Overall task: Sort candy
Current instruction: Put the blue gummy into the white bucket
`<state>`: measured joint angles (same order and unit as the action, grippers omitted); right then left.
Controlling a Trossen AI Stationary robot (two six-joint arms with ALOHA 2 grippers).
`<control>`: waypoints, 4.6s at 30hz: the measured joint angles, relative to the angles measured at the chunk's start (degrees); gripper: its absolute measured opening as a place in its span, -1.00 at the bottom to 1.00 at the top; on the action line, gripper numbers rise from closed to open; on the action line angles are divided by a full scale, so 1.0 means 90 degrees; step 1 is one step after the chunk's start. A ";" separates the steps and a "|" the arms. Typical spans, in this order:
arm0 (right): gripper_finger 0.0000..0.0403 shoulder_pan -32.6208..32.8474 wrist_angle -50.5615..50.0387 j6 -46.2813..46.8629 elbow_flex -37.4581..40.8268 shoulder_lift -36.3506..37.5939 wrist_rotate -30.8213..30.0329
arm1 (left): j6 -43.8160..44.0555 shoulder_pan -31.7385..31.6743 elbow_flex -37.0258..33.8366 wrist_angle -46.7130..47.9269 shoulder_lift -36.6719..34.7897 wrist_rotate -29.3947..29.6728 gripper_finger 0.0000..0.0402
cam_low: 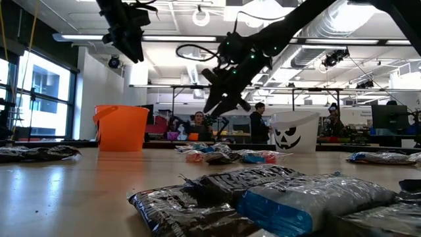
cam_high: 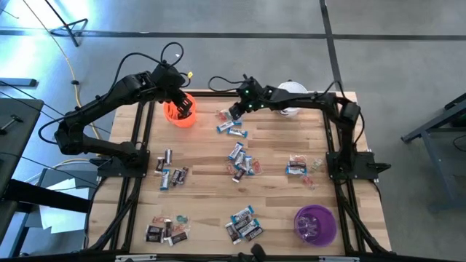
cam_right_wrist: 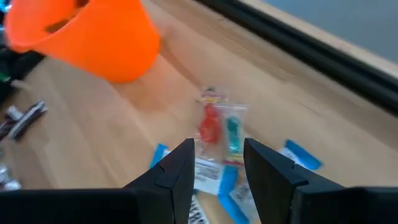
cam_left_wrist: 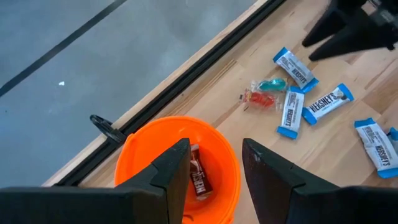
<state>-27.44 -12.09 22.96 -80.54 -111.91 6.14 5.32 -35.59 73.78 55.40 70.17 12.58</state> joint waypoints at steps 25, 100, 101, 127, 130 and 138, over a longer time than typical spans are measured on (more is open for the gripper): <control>-0.34 -0.0139 -0.2610 -0.0874 -0.2488 -0.1424 -0.0299 | 0.0508 0.0000 0.0000 0.0012 0.0000 -0.0014 -0.34; -0.34 -0.0389 -0.4420 -0.1513 -0.4297 -0.2896 0.1492 | 0.0049 0.0000 0.0000 0.0036 0.0000 -0.0022 -0.34; -0.34 -0.0391 -0.4444 -0.1572 -0.4297 -0.2896 0.1558 | 0.0046 0.0000 0.0000 0.0034 0.0000 -0.0022 -0.34; -0.34 -0.0495 -0.5025 -0.3705 -0.4295 -0.2898 0.1234 | 0.0049 0.0002 0.0000 -0.0012 0.0000 -0.0022 -0.34; -0.34 -0.0488 -0.4944 -0.3795 -0.4295 -0.2898 0.1015 | 0.0051 0.0000 0.0000 -0.0083 0.0000 -0.0022 -0.34; -0.34 -0.0491 -0.4731 -0.3836 -0.4295 -0.2906 0.0983 | 0.0066 0.0002 0.0000 -0.0357 0.0000 -0.0022 -0.34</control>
<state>-31.86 -54.68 -11.57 -119.20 -138.06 14.98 5.92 -35.57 73.78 52.18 70.17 12.38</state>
